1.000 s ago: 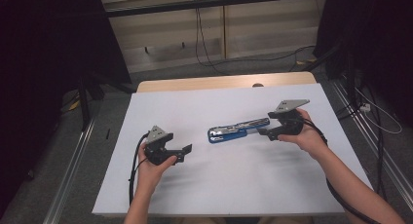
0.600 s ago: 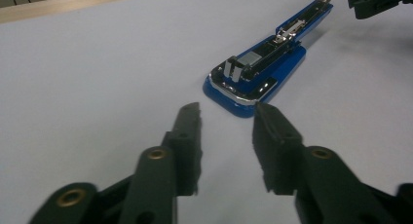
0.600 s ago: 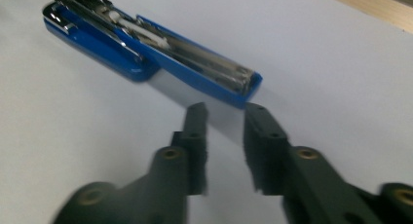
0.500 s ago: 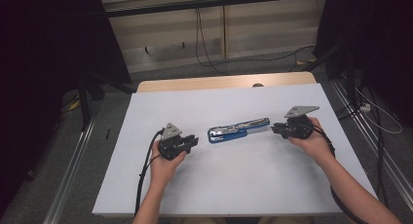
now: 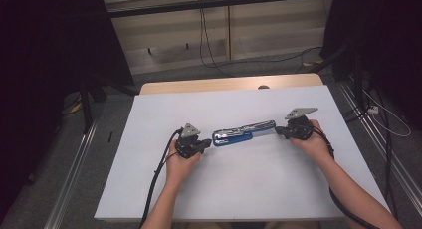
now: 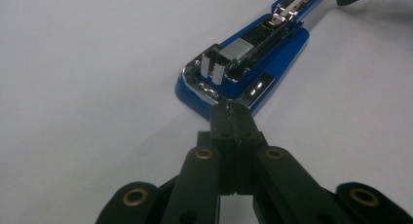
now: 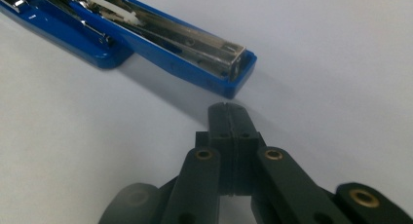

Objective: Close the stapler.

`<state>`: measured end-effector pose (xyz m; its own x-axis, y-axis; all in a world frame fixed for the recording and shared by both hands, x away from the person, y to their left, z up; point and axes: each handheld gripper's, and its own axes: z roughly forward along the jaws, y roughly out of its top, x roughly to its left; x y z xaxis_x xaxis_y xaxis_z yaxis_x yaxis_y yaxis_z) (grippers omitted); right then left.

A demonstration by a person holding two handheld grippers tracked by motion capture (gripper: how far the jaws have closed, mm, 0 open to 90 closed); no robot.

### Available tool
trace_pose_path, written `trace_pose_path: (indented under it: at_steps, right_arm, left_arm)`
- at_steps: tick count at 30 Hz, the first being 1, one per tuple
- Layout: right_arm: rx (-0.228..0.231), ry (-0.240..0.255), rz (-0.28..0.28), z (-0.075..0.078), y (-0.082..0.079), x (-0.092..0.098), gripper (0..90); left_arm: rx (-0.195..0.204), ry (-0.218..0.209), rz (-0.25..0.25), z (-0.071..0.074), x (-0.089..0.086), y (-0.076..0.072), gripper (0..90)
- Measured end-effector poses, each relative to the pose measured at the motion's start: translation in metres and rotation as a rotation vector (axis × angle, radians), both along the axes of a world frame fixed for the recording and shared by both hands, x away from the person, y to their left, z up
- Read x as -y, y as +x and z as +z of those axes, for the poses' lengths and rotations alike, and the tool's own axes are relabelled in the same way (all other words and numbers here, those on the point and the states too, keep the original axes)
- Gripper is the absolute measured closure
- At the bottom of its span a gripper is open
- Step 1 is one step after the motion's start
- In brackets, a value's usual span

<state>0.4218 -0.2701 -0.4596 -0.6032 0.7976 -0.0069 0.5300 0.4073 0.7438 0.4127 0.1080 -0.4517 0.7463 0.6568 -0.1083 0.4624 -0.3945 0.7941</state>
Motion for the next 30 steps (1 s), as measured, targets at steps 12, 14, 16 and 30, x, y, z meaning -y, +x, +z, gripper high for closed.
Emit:
trace_pose_path:
  at_steps: [12,14,16,30]
  right_arm:
    - [-0.003,-0.008,0.02,0.001,0.009,-0.005,90.0]
    - [-0.003,0.005,0.025,0.002,0.01,-0.007,90.0]
    - [0.0,0.002,0.027,0.003,0.01,-0.008,90.0]
    - [0.038,0.021,0.096,0.019,0.007,-0.029,86.2]
  left_arm:
    - [-0.015,0.009,-0.01,-0.007,0.016,0.005,90.0]
    - [-0.016,0.011,-0.008,-0.007,0.016,0.006,90.0]
    - [-0.027,0.005,-0.002,-0.008,0.017,0.006,90.0]
    - [-0.031,0.005,0.005,-0.006,0.012,0.005,85.2]
